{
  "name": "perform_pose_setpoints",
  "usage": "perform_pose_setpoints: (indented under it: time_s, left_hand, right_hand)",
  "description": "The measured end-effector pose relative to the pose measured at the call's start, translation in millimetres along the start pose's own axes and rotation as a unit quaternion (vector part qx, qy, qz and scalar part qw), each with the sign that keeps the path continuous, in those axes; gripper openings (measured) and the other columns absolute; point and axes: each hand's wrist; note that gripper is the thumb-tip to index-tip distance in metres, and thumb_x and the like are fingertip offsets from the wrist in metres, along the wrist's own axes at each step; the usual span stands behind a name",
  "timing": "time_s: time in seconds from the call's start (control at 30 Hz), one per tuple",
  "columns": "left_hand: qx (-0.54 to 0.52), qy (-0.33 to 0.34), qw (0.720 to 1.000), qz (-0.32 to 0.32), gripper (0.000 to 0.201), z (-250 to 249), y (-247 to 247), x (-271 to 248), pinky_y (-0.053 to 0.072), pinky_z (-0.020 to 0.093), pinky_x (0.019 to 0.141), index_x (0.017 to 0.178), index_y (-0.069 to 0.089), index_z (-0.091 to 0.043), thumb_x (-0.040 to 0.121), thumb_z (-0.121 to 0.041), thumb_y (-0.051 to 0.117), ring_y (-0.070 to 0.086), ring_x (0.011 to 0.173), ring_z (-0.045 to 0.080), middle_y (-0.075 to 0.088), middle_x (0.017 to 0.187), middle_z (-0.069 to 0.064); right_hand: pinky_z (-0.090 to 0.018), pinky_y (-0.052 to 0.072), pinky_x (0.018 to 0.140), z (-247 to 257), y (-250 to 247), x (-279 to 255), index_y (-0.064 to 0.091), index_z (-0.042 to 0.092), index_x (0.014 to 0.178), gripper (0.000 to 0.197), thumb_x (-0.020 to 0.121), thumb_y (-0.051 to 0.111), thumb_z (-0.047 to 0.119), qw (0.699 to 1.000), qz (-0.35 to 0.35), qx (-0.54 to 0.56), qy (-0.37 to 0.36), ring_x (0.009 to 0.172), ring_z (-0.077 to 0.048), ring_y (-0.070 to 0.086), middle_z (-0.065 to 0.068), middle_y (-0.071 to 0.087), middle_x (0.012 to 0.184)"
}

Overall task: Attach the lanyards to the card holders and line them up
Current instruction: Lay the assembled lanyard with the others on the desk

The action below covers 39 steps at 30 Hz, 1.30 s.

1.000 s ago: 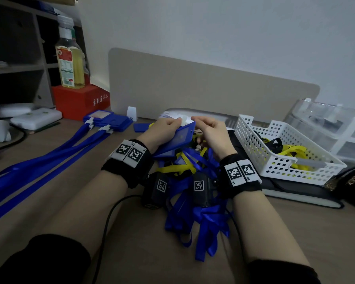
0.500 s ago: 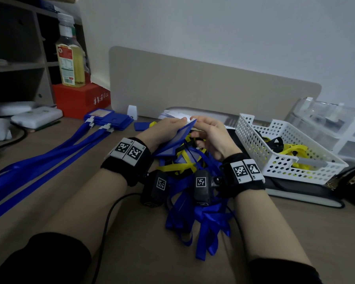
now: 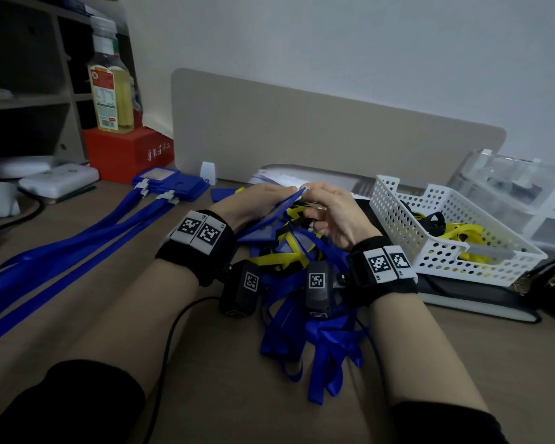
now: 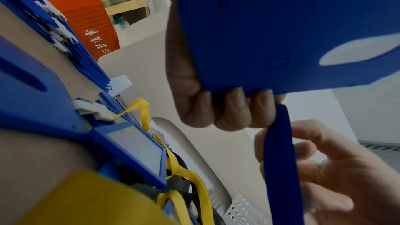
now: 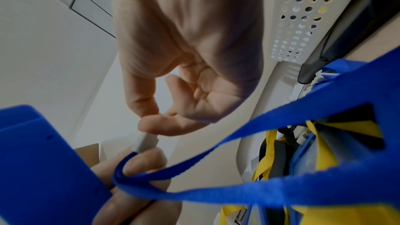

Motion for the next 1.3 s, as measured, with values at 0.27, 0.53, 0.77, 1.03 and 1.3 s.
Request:
perform_pose_setpoints:
  time_s: [0.27,0.53,0.77,1.03,1.3]
  left_hand:
    - [0.017,-0.016,1.0,-0.001,0.04,3,-7,-1,0.028,0.014,0.033,0.066,0.045,-0.013,0.1,-0.034,0.044,0.034,0.03,0.005,0.042,0.037,-0.008]
    - [0.008,-0.032,0.999,0.036,0.041,2,-15,-2,0.021,0.016,0.035,0.067,0.045,-0.015,0.102,-0.035,0.036,0.026,0.036,0.007,0.034,0.047,-0.003]
    - [0.019,-0.014,1.0,0.001,0.04,0,-12,-2,0.028,0.014,0.034,0.066,0.045,-0.013,0.101,-0.03,0.042,0.034,0.03,0.006,0.042,0.038,-0.007]
    - [0.025,0.011,0.999,-0.035,0.039,3,-10,-3,0.03,0.015,0.035,0.065,0.048,-0.013,0.1,-0.03,0.048,0.035,0.032,0.004,0.043,0.039,-0.008]
    - [0.311,0.037,0.934,-0.174,0.044,-7,-22,-6,0.03,0.026,0.058,0.06,0.042,-0.017,0.097,-0.04,0.049,0.042,0.059,0.014,0.043,0.059,-0.002]
  right_hand:
    - [-0.019,0.026,0.035,-3,0,5,0.065,0.015,0.079,0.008,0.087,0.061,0.014,0.991,-0.018,-0.129,-0.036,0.041,-0.008,0.049,-0.001,0.061,0.065]
    - [-0.012,0.021,0.029,-3,0,5,0.062,0.01,0.085,0.009,0.092,0.056,0.008,0.997,0.016,-0.078,-0.017,0.038,-0.005,0.043,-0.003,0.058,0.076]
    - [-0.012,0.017,0.031,-2,0,3,0.062,0.009,0.081,0.012,0.088,0.058,0.0,0.999,0.014,-0.037,-0.014,0.038,-0.004,0.037,-0.003,0.057,0.064]
    - [-0.015,0.017,0.032,-2,7,2,0.063,0.006,0.077,0.013,0.085,0.059,-0.003,0.999,-0.04,-0.012,-0.012,0.036,-0.005,0.041,0.001,0.061,0.056]
    - [-0.015,0.019,0.032,-2,11,3,0.061,0.009,0.075,0.016,0.086,0.057,-0.002,0.994,-0.067,-0.071,-0.052,0.034,-0.006,0.046,0.002,0.061,0.054]
Point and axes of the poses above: each hand's wrist, its own x-axis towards the middle knuckle, its own y-axis out of the palm, z = x × y
